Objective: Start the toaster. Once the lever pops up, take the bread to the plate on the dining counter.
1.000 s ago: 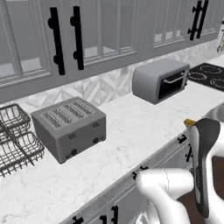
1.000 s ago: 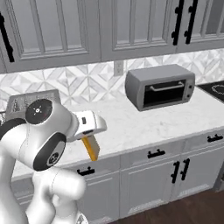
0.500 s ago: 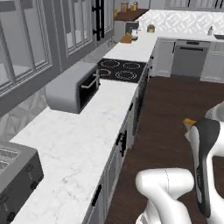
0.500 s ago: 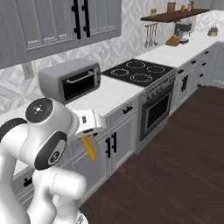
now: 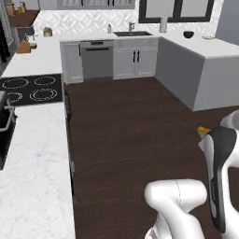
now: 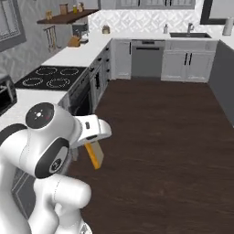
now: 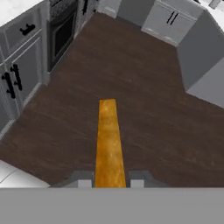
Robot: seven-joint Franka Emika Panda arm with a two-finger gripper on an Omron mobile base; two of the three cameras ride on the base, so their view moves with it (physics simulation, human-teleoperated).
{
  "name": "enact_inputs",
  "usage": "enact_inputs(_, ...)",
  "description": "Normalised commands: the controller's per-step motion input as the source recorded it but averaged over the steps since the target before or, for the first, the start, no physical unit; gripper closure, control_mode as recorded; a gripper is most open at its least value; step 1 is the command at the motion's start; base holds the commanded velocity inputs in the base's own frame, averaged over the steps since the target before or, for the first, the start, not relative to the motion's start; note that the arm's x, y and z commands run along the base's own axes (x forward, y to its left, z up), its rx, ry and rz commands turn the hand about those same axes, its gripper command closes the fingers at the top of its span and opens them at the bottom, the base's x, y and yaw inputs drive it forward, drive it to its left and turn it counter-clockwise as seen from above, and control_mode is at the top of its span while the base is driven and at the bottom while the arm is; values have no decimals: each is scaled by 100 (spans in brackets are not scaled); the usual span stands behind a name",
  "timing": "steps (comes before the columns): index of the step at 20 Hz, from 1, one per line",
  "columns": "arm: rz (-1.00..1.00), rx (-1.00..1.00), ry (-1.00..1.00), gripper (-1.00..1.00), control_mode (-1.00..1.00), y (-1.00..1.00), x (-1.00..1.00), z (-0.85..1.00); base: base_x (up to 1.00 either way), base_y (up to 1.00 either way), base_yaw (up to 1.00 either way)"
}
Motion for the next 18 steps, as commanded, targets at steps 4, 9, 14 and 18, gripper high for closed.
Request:
enact_inputs(4,0,0,0,100,100,0,0,0,94,-20,-63)
enact_inputs(9,0,0,0,100,100,0,0,0,100,-1,-44)
enact_inputs(14,0,0,0,100,100,0,0,0,100,-1,-39)
enact_inputs(18,0,0,0,100,100,0,0,0,100,-1,-35)
